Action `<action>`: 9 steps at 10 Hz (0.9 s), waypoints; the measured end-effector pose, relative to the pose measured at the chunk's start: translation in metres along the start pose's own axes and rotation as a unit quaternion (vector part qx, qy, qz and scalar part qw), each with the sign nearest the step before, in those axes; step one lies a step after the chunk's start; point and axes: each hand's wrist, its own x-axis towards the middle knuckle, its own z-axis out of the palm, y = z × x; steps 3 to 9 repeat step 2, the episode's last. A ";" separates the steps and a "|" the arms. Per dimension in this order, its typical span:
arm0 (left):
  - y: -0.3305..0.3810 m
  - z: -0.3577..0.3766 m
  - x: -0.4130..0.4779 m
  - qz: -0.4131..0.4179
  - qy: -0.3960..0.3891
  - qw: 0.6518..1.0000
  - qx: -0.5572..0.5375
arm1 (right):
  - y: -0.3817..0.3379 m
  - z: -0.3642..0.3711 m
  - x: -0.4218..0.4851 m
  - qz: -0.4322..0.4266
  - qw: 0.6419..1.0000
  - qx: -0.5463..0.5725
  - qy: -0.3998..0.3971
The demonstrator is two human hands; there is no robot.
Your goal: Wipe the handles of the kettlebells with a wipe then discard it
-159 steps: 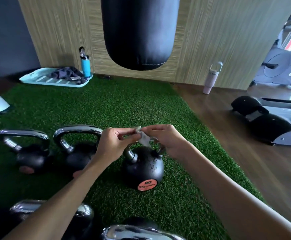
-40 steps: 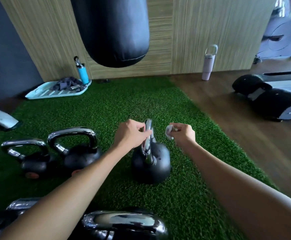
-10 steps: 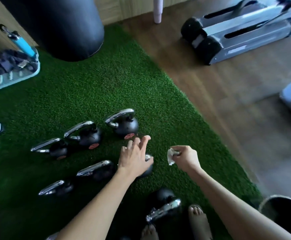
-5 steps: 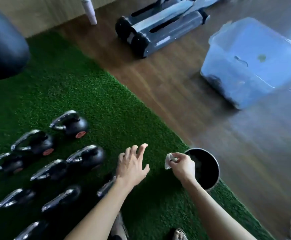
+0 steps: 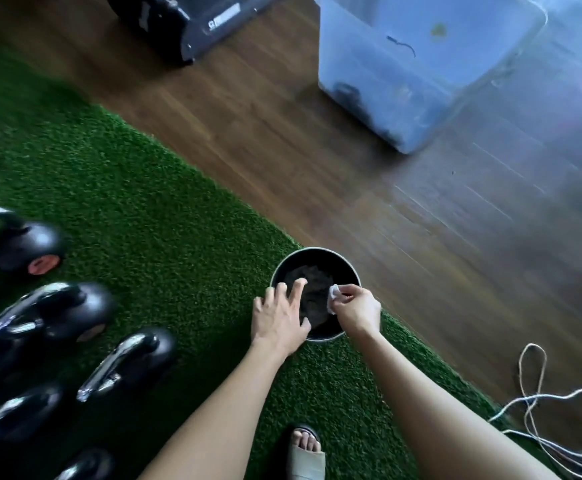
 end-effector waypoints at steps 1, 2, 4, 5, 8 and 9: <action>0.017 0.027 0.013 0.005 -0.012 1.000 0.008 | 0.028 0.011 0.029 0.001 0.996 -0.062 -0.058; 0.031 0.047 0.022 -0.001 -0.025 1.000 0.016 | 0.046 0.020 0.048 0.004 0.995 -0.081 -0.055; 0.031 0.047 0.022 -0.001 -0.025 1.000 0.016 | 0.046 0.020 0.048 0.004 0.995 -0.081 -0.055; 0.031 0.047 0.022 -0.001 -0.025 1.000 0.016 | 0.046 0.020 0.048 0.004 0.995 -0.081 -0.055; 0.031 0.047 0.022 -0.001 -0.025 1.000 0.016 | 0.046 0.020 0.048 0.004 0.995 -0.081 -0.055; 0.031 0.047 0.022 -0.001 -0.025 1.000 0.016 | 0.046 0.020 0.048 0.004 0.995 -0.081 -0.055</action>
